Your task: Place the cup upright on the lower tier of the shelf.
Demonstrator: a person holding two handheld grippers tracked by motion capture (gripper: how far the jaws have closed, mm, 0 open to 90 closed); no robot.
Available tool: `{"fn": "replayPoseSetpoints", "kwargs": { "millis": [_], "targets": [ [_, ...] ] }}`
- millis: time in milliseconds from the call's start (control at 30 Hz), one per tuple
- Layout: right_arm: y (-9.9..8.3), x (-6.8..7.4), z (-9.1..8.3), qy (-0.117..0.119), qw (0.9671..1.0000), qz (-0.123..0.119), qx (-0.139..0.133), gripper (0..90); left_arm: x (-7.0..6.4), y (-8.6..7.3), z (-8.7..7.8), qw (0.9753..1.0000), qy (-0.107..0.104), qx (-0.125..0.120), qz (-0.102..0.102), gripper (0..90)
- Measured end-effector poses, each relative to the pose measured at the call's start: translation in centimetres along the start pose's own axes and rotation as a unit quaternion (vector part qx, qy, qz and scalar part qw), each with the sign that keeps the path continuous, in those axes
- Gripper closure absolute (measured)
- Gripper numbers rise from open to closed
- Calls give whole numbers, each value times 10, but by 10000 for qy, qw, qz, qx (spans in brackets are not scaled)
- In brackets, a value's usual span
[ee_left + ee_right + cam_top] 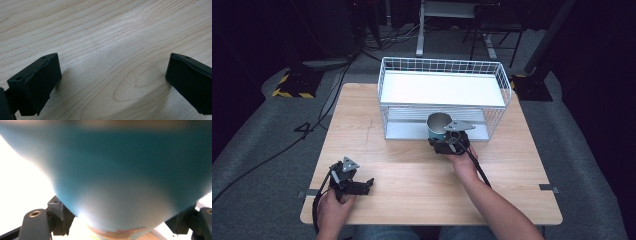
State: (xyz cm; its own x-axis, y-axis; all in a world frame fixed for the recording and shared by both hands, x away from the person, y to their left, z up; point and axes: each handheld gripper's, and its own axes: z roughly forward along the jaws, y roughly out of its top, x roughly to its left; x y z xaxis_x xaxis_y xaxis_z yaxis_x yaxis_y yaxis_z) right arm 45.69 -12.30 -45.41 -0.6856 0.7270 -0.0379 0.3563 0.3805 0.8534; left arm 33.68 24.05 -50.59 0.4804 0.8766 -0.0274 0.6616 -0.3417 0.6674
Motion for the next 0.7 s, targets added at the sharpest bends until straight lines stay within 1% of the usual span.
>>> {"fn": "replayPoseSetpoints", "kwargs": {
  "millis": [33,67,133,167,200,233,267,400,500,667,700],
  "targets": [
    [0,-3,4,-40,10000,62,-22,241,0,0,0,10000,9,-3,-18,7],
    [0,-3,4,-40,10000,62,-22,241,0,0,0,10000,9,-3,-18,7],
    [0,-6,9,-95,9999,84,-51,240,0,0,0,10000,5,7,-15,7],
    [1,-9,14,-138,9998,117,-52,241,0,0,0,10000,6,7,-15,7],
    [1,-9,14,-138,9998,117,-52,241,0,0,0,10000,6,7,-15,7],
    [2,-11,20,-174,9998,116,-37,240,0,0,0,10000,7,8,-15,7],
    [2,-11,20,-174,9998,116,-37,240,0,0,0,10000,7,6,-16,7],
    [5,-15,31,-257,9996,120,-39,240,0,0,0,10000,10,6,-18,7],
    [8,-18,40,-335,9993,173,-74,240,0,0,0,10000,10,9,-18,7],
    [9,-21,49,-403,9989,204,-121,240,0,0,0,10000,10,6,-15,7],
    [9,-22,52,-452,9985,275,-151,240,0,0,0,10000,10,9,-17,7]
  ]
}}
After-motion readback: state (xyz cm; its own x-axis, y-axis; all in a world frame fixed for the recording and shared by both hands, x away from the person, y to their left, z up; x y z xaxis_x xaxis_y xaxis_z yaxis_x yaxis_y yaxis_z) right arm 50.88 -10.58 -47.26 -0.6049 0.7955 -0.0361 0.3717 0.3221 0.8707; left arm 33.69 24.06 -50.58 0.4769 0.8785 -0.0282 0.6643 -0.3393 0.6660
